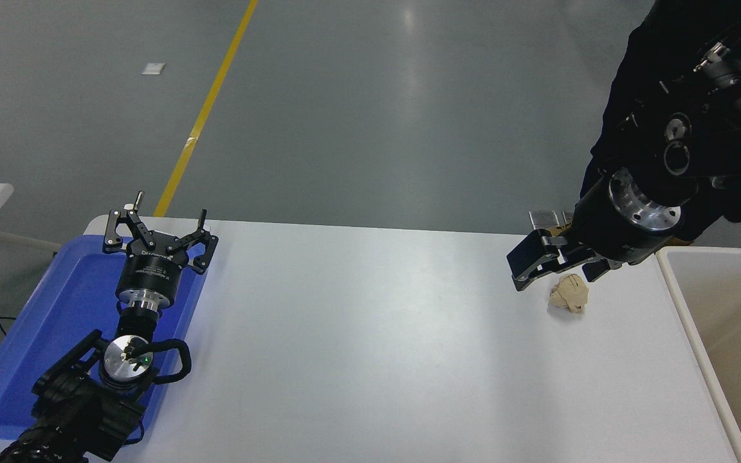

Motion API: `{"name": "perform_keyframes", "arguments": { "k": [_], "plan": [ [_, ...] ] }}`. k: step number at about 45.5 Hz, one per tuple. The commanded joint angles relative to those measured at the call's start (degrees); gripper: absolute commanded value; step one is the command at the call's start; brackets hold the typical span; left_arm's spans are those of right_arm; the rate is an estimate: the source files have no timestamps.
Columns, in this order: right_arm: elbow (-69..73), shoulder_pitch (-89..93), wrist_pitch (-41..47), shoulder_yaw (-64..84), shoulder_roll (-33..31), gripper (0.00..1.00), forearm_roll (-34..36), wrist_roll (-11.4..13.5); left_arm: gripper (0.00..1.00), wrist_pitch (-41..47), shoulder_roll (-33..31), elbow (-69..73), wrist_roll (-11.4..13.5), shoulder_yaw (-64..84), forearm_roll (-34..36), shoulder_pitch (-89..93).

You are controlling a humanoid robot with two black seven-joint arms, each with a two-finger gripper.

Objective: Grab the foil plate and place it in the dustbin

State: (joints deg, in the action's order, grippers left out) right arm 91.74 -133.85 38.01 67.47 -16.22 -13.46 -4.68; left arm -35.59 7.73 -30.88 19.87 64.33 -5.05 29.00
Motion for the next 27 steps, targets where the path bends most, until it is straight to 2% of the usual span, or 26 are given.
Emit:
{"name": "perform_keyframes", "arguments": {
  "k": [1, 27],
  "plan": [
    [-0.2, -2.9, 7.0, -0.7, 0.1, 1.0, 0.1, 0.0, 1.0, 0.0, 0.0, -0.1, 0.0, 0.0, 0.0, 0.0],
    [-0.3, -5.4, 7.0, 0.2, -1.8, 1.0, -0.1, 0.1, 1.0, 0.1, 0.0, 0.0, 0.1, -0.1, 0.0, 0.0]
  ]
}}
